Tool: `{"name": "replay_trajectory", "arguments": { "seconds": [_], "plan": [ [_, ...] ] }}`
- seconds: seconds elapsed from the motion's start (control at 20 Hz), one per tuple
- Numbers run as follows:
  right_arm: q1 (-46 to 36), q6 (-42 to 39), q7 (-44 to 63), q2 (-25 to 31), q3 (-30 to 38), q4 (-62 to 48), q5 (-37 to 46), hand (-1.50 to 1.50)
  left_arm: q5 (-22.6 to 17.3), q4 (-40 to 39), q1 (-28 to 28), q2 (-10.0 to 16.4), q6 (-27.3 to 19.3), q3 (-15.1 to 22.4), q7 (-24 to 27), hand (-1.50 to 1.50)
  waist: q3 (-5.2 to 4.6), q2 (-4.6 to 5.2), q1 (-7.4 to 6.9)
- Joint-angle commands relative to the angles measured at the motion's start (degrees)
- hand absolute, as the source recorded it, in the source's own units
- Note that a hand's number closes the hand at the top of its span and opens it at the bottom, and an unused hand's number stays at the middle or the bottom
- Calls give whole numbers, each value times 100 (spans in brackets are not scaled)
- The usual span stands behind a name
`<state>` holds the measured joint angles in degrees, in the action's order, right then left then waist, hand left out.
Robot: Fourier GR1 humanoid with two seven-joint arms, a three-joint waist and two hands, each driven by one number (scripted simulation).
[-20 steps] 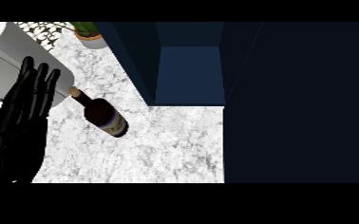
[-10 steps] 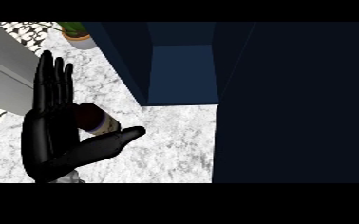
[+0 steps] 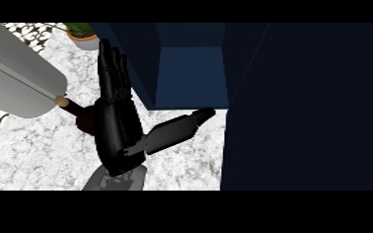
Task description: Pick up the wine, place it into the cabinet and close the cabinet
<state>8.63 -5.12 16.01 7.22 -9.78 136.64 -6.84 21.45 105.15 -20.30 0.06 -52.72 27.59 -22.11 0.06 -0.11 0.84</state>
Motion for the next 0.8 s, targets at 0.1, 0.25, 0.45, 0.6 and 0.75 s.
{"name": "replay_trajectory", "arguments": {
  "seconds": [0.1,0.25,0.45,0.6,0.75],
  "plan": [
    [-1,173,490,-143,-401,417,305,-150,681,-677,-1225,-6,-1027,477,-1146,-150,-2,-1,-29],
    [269,-275,598,289,301,772,-439,-150,1139,-370,-1113,-6,-960,459,-1632,-150,1,-10,-32],
    [-398,241,1137,-35,-5,702,15,-150,1700,-167,-1520,-6,-807,239,-2403,-150,-1,-11,-67],
    [-541,449,1553,-103,-215,1088,243,-150,2168,466,-810,-6,-604,401,-2615,-150,-6,-26,-110],
    [-636,437,1551,-102,-211,983,310,-150,2671,666,-835,-6,-392,266,-3169,-150,-4,-23,-108]
  ]
}}
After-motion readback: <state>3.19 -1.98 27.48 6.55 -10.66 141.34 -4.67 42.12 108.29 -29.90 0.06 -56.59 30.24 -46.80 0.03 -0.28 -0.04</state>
